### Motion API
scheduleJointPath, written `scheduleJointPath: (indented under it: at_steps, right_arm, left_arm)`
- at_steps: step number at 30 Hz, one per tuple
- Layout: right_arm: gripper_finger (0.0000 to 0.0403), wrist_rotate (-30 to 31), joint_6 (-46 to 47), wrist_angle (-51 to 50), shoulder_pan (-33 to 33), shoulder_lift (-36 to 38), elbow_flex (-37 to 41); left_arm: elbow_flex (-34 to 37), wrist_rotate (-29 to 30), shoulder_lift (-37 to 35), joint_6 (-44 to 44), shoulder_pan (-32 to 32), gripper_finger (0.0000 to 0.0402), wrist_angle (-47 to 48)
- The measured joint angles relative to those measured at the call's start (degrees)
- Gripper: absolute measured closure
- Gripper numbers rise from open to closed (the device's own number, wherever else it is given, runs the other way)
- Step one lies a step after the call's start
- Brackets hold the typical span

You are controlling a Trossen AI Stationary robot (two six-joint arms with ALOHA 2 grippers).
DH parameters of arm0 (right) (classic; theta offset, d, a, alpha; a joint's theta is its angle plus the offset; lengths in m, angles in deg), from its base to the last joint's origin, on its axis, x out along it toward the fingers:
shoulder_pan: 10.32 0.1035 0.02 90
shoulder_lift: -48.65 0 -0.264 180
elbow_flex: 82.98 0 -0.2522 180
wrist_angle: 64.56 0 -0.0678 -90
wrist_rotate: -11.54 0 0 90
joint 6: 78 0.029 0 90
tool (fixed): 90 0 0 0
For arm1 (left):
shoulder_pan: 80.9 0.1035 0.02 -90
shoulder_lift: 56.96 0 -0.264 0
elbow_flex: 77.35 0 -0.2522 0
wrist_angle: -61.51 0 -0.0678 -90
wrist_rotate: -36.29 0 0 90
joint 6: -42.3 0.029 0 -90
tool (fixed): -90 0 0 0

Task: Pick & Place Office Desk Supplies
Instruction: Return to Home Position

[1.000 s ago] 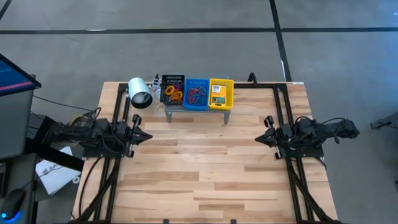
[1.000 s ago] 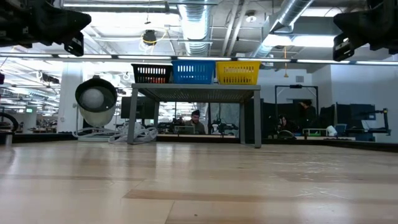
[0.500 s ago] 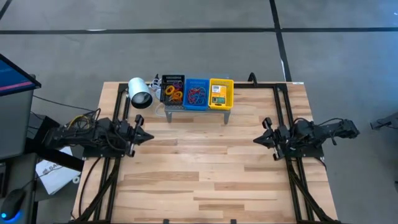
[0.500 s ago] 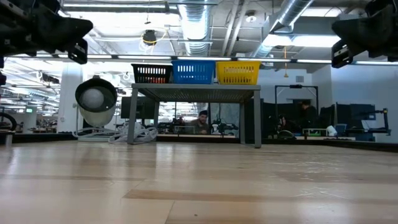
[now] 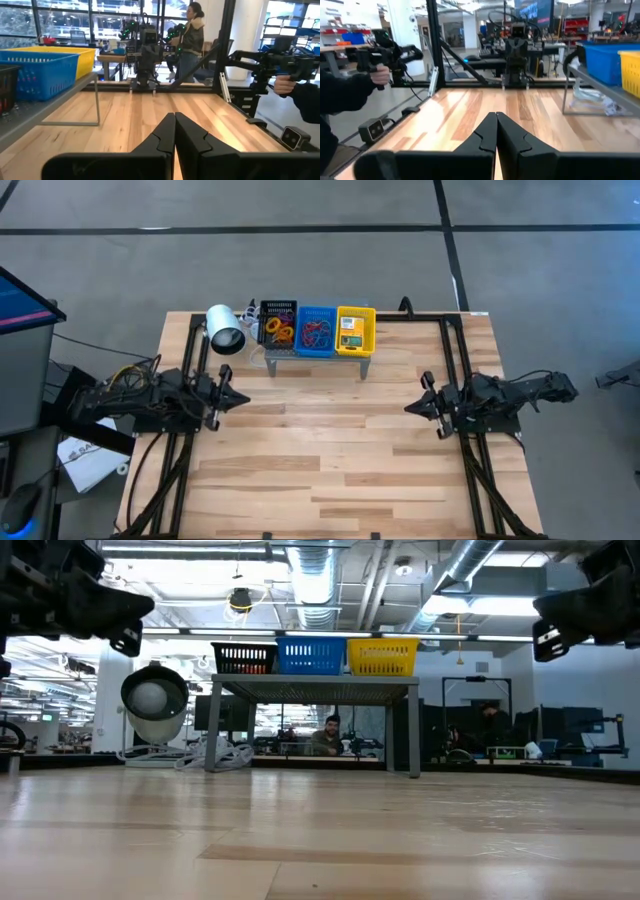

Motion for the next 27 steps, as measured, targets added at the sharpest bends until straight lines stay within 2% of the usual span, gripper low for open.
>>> scheduleJointPath:
  at_steps: [27]
  right_arm:
    - [0.0403, 1.05, 0.74, -0.62, 0.04, -0.13, 0.09]
  left_arm:
    - [-0.04, 0.48, 0.39, -0.40, 1.64, 0.0397, 1.39]
